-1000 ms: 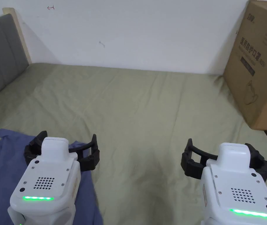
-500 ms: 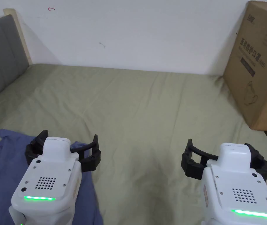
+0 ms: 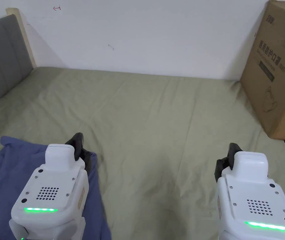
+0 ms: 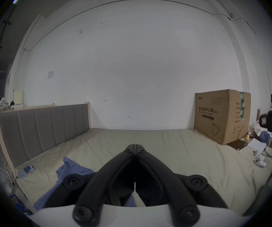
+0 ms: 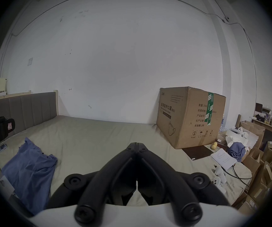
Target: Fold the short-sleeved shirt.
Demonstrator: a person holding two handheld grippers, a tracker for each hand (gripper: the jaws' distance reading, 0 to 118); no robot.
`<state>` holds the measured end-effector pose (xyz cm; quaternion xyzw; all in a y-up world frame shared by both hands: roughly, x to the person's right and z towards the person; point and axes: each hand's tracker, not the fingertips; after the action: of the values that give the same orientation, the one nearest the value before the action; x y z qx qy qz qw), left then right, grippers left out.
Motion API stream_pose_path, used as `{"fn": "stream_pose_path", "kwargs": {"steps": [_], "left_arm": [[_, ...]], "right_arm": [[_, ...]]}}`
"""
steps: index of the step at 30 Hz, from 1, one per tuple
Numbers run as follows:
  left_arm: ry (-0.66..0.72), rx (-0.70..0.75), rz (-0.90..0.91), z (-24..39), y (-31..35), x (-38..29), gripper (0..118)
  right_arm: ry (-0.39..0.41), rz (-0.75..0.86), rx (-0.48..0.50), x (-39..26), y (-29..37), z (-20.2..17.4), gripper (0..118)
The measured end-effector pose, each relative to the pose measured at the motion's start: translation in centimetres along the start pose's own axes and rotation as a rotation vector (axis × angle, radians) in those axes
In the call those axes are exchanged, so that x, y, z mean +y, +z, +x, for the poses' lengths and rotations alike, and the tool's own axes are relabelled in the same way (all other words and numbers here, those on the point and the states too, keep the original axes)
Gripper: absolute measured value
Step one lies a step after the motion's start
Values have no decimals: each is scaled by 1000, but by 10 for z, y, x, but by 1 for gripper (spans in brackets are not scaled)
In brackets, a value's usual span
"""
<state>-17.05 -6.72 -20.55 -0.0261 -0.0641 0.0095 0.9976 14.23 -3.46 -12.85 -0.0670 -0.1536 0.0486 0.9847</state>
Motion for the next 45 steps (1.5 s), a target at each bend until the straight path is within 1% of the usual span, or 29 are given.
{"fn": "stream_pose_path", "kwargs": {"steps": [2, 5, 6, 7, 8, 11, 19, 22, 25, 28, 31, 35, 38, 39, 40, 41, 42, 43, 44, 45], "left_arm": [[6, 10, -8, 0, 1, 1, 0], [-1, 43, -4, -8, 5, 3, 0], [2, 62, -8, -15, 7, 3, 0], [6, 79, -9, -23, 10, 2, 0], [16, 109, -9, -31, 14, 3, 0], [13, 176, -8, -60, 30, 3, 0], [10, 394, -28, -149, 88, 6, 0], [-3, 449, -45, -171, 106, 5, 0], [-16, 486, -66, -186, 118, 4, 0], [-12, 510, -90, -197, 125, 2, 0], [8, 523, -124, -204, 126, -1, 0], [26, 518, -151, -208, 116, -2, 0], [43, 505, -203, -208, 98, -6, 0], [53, 501, -237, -207, 89, -7, 3], [62, 499, -278, -207, 77, -9, 10], [67, 504, -310, -207, 66, -10, 18], [85, 511, -386, -207, 52, -13, 31], [113, 489, -451, -209, 36, -16, 46], [147, 456, -510, -211, 24, -20, 67], [196, 413, -575, -212, 8, -27, 91]], "right_arm": [[-10, -11, 30, 1, -1, 1, 0], [-7, -8, 40, 3, -3, -5, 0], [-9, -6, 56, 4, -5, -9, 0], [-12, -4, 93, 6, -7, -13, 0], [-11, -4, 104, 8, -8, -19, 0], [-10, 9, 177, 12, -11, -46, 0], [-15, 35, 430, 22, -8, -138, 0], [-18, 43, 500, 24, -3, -167, 0], [-25, 40, 550, 24, 1, -188, 0], [-27, 34, 591, 22, 2, -202, 0], [-15, 27, 611, 19, 0, -209, 0], [-9, 25, 617, 17, -4, -210, 0], [-9, 24, 608, 16, -9, -206, 0], [-6, 23, 602, 16, -12, -204, 0], [-3, 22, 596, 16, -15, -202, 0], [-1, 21, 591, 15, -16, -200, 0], [3, 17, 584, 14, -20, -198, 0], [7, 13, 575, 13, -24, -195, 0], [9, 10, 567, 11, -27, -193, 0], [10, 5, 557, 9, -29, -191, 0]]}}
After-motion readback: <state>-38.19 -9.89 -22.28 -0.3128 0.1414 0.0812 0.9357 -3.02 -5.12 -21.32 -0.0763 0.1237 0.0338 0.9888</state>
